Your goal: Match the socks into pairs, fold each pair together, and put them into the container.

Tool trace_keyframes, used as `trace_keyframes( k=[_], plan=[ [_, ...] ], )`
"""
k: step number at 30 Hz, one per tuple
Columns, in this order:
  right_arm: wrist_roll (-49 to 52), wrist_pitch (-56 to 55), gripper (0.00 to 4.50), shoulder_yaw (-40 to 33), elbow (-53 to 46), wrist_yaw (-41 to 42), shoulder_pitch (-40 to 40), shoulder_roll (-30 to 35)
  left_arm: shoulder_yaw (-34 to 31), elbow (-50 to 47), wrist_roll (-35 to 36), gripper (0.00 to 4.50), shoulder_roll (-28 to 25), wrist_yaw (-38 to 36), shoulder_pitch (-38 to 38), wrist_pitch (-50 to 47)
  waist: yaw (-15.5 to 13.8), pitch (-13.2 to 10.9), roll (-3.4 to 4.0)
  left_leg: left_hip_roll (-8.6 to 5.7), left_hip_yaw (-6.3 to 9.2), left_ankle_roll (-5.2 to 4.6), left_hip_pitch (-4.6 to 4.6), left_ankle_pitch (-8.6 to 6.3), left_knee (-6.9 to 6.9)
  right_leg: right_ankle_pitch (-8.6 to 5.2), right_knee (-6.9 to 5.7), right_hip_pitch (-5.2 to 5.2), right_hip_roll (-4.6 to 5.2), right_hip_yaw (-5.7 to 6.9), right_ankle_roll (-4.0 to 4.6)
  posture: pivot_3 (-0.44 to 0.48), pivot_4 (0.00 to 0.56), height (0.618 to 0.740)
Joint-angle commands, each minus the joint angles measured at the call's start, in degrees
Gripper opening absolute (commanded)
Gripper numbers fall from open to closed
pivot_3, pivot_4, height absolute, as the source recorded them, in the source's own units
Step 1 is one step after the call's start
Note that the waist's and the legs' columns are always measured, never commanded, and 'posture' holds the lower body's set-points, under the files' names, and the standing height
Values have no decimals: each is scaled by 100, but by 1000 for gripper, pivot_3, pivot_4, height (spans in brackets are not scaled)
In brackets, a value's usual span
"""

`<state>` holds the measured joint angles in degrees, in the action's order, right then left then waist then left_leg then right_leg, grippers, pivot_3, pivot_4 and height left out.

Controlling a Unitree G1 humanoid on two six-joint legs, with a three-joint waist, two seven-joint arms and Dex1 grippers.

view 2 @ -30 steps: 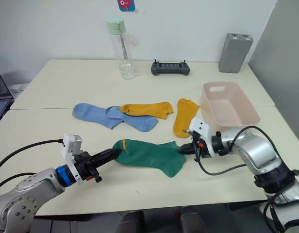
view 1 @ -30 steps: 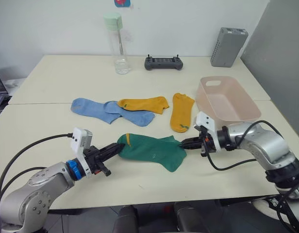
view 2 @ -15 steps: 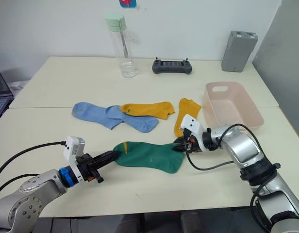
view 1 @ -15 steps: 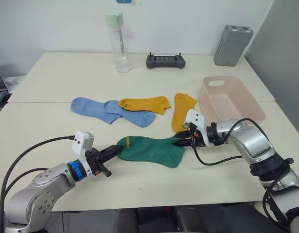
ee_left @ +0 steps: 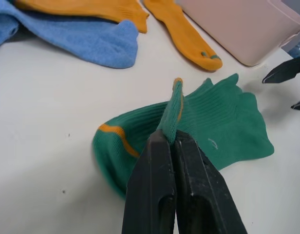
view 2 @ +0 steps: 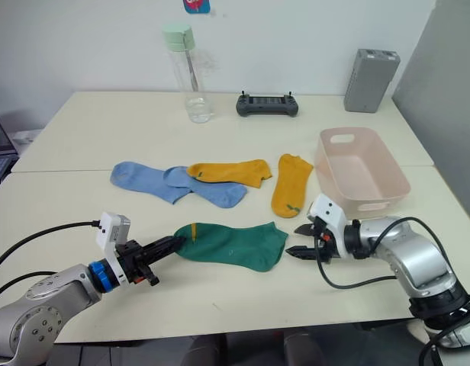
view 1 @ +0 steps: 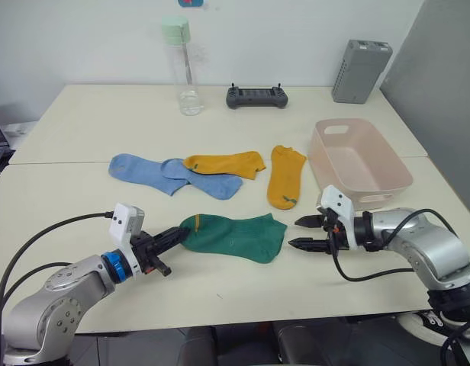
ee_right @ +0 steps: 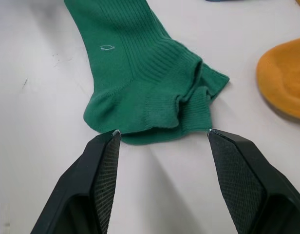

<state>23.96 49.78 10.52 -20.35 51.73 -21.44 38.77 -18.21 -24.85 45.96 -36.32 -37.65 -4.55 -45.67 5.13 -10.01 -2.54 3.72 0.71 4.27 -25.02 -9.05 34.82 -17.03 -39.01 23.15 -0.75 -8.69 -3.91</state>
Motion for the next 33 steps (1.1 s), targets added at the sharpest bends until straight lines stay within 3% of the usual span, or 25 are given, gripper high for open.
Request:
trace_keyframes(
  k=[1, 2, 5, 7, 20, 23, 27, 33],
  plan=[
    [-6, 16, 3070, 38, -209, -250, -10, -142, -52, -60, 35, 0, -76, -56, 43, 66, -10, 0, 0, 0, 1, 0, 1, 0, 1, 0, 0, 1, 0, 0, 0, 0, 150, 740],
    [-21, 15, 3070, 57, -190, -303, 2, -193, -45, -58, 32, 0, -79, -63, 50, 61, -14, 0, 0, 0, 1, 0, 1, 0, 2, 0, 0, 2, 0, 0, 0, 0, 150, 740],
    [-53, 21, 2503, 146, -107, -447, -4, -327, -47, -53, 29, 0, -117, -106, 60, 49, -18, 0, 0, 0, 0, 0, 1, 0, 3, 0, 3, 3, 1, 1, 1, 0, 150, 740],
    [-65, 25, 1836, 184, -68, -481, -39, -362, -62, -43, 42, 0, -136, -112, 77, 44, -20, 0, 0, 0, 1, 0, 1, 0, 1, -1, 3, 2, 1, 1, 3, 0, 150, 740],
    [-155, -49, 1836, 311, 279, -554, -176, -484, -39, -81, 26, 0, -106, -88, 62, 75, -24, 0, 0, 0, 0, 0, 1, 0, 0, -2, 3, 2, 1, 1, 4, 0, 150, 740],
    [-110, -76, 1257, 309, 353, -537, -181, -579, -42, -92, 33, 0, -100, -83, 52, 74, -23, 0, 0, 0, 0, 0, 1, 0, 0, -2, 3, 2, 0, 1, 4, 0, 150, 740],
    [-58, -38, 43, 196, 374, -588, -233, -661, -79, -110, 55, 0, -102, -75, 28, 68, -23, 0, 0, 0, -1, 0, 1, 0, 0, -2, 3, 2, 0, 0, 4, 0, 150, 740],
    [121, 84, 43, -90, 354, -514, -339, -525, -401, -92, 400, 0, 0, 117, -38, -82, -24, 0, 0, 1, 0, 0, 0, 0, 0, -2, 3, 1, 1, 1, 4, 0, 150, 740]
  ],
)
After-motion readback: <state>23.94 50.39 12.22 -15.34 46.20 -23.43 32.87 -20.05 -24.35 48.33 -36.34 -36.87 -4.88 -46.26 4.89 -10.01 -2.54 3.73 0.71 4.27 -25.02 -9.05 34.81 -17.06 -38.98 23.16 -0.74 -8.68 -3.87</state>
